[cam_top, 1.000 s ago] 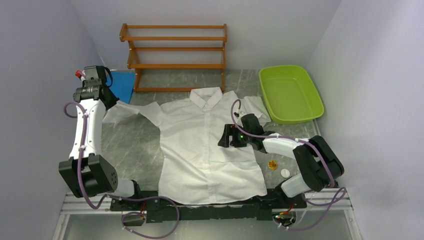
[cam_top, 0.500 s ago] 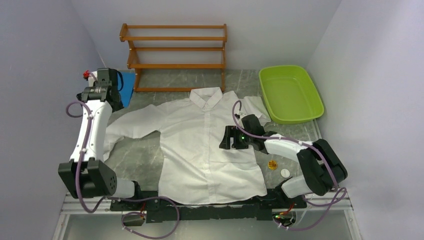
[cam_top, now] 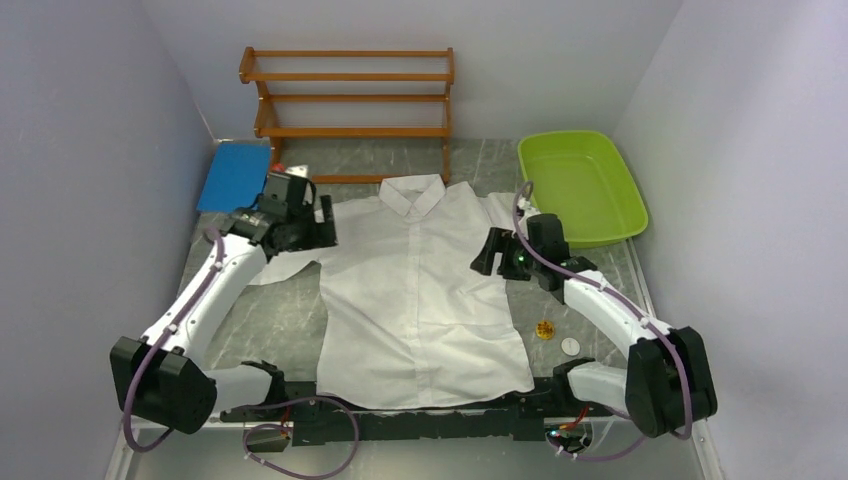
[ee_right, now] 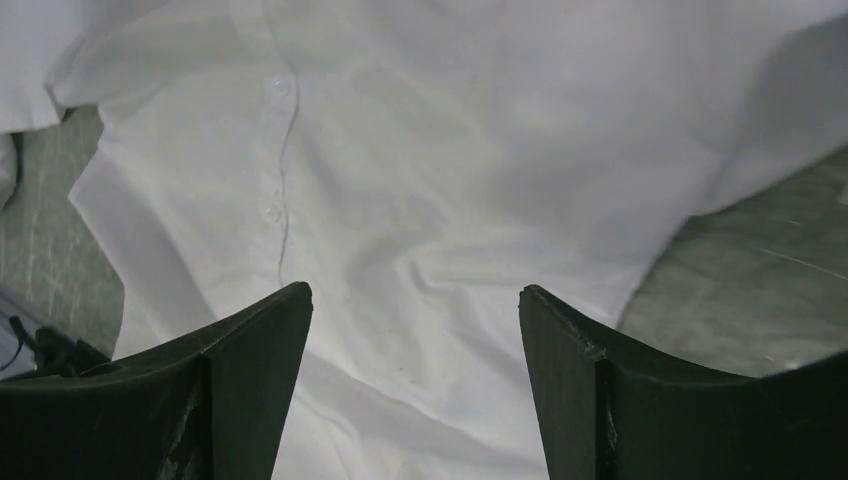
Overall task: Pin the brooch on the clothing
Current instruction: Flatten out the clothes at the center of the board.
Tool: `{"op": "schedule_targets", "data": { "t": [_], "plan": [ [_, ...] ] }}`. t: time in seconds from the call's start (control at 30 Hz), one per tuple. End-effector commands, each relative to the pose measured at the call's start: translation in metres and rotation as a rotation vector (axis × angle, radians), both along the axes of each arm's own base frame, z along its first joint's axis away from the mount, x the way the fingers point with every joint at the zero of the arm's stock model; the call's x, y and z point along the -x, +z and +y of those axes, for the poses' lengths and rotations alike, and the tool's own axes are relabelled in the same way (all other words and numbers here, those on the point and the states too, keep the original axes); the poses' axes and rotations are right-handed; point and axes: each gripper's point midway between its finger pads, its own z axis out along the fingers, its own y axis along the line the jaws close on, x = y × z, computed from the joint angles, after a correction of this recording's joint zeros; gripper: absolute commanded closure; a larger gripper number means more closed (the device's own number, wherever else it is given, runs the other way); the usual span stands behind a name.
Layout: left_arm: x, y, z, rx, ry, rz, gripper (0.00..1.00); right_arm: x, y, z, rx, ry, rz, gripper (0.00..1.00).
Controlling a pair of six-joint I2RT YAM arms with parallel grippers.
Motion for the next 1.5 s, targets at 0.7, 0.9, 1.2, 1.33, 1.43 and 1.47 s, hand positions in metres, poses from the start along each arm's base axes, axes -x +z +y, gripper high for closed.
{"op": "schedule_targets", "data": {
  "t": [0.7, 0.9, 1.2, 1.33, 1.43, 1.47],
  "plan": [
    [-0.151, -0.104, -0.123, 0.1, -0.142, 0.042, 0.5, -0.05, 0.017, 0.005, 0.053, -0.003, -0.053, 0.23],
    [-0.179, -0.146, -0.109, 0.055, -0.095, 0.119, 0.85, -0.078, 0.012, 0.024, 0.085, 0.026, -0.034, 0.22],
    [-0.198, -0.176, -0.068, -0.023, 0.002, 0.139, 0.97, -0.111, -0.01, 0.024, 0.164, 0.014, 0.003, 0.22],
    [-0.212, -0.188, -0.058, -0.085, 0.005, 0.159, 0.97, -0.126, -0.016, 0.021, 0.195, 0.003, 0.008, 0.21],
    [-0.222, -0.194, -0.054, -0.123, 0.009, 0.169, 0.97, -0.139, -0.02, 0.022, 0.212, 0.002, 0.009, 0.21],
    [-0.225, -0.196, -0.052, -0.133, 0.011, 0.168, 0.97, -0.144, -0.022, 0.022, 0.219, 0.003, 0.008, 0.21]
  ]
}}
